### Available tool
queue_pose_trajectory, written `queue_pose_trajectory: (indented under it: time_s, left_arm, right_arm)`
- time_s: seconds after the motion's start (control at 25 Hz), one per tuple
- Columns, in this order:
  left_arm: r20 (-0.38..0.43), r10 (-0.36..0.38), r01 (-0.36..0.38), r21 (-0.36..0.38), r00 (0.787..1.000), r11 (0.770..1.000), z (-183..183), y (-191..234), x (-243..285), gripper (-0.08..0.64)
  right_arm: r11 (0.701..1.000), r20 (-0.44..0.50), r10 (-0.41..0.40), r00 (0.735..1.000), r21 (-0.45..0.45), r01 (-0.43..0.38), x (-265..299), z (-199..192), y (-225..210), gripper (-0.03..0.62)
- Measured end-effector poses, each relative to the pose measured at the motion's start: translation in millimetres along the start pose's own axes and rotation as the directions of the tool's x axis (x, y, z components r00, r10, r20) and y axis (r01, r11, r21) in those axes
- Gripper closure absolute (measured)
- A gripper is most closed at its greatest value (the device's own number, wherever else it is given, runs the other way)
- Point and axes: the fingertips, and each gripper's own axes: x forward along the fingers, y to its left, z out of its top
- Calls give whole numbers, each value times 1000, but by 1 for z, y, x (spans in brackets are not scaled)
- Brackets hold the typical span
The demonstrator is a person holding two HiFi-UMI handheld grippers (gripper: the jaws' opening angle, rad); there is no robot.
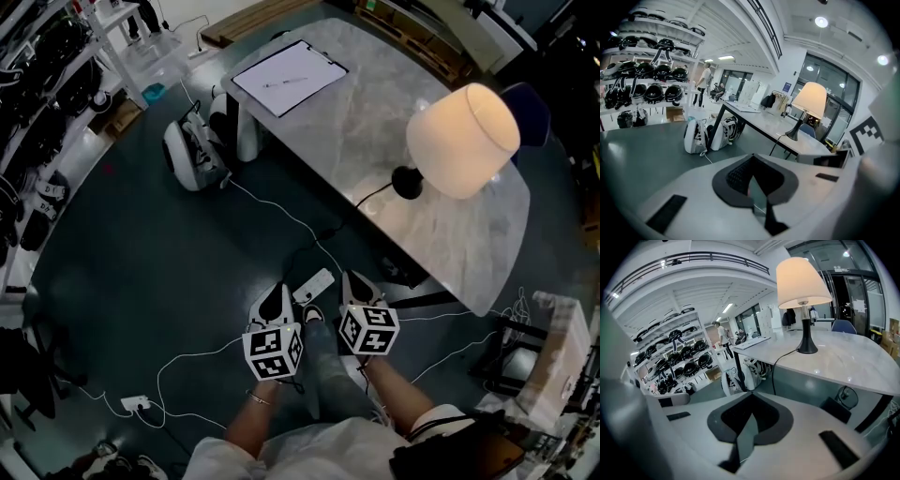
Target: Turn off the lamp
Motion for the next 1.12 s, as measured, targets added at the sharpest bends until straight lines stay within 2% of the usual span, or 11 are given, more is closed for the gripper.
queue_pose_trajectory:
  time_s: [0.44,0.76,1.12]
  left_arm:
    - [-53,-22,22,-10,998,1000,-53,7,61,566]
    - [-111,-27,24,-28,993,999,-110,13,102,566]
    - [-137,7,-19,-90,991,996,-157,28,138,566]
  right_arm:
    - [1000,-59,0,998,23,1,51,-41,-29,594]
    - [999,-119,-10,993,50,16,90,-88,-62,594]
    - [997,-159,-18,987,66,29,126,-124,-89,594]
